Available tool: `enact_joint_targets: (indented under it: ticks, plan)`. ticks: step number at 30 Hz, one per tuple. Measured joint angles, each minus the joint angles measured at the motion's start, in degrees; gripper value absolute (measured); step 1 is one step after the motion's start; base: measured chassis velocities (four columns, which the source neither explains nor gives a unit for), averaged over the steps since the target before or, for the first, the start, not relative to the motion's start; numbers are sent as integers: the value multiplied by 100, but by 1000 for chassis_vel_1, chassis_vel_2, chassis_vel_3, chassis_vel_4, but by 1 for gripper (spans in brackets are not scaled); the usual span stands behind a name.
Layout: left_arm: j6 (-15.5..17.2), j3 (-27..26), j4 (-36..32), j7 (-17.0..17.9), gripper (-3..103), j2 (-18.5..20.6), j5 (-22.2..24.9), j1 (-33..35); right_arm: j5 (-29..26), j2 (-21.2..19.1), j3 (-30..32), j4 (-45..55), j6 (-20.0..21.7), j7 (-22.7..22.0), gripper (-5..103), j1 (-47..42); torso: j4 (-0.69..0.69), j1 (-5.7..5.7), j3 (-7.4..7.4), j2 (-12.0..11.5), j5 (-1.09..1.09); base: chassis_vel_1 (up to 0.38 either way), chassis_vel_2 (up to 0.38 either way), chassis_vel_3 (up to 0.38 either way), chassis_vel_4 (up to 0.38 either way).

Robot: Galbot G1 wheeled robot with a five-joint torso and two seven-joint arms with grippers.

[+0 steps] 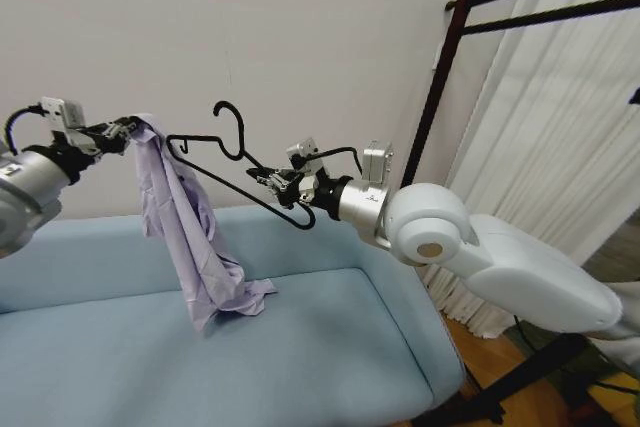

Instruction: Pick up the clothes from the sofa and hang them on the clothes hanger.

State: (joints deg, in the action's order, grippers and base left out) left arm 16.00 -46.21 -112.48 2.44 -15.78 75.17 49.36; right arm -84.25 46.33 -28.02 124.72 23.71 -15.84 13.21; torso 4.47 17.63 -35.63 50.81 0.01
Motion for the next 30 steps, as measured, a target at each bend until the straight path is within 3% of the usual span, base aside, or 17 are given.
enact_joint_targets:
  ticks: [30]
  plan:
    - [48, -54, -215, 30, 1, -29, 45, 18, 305, 568, -94, -559, 70, -411, 2, -75, 0, 0, 0, 0, -1, 0, 0, 0, 0]
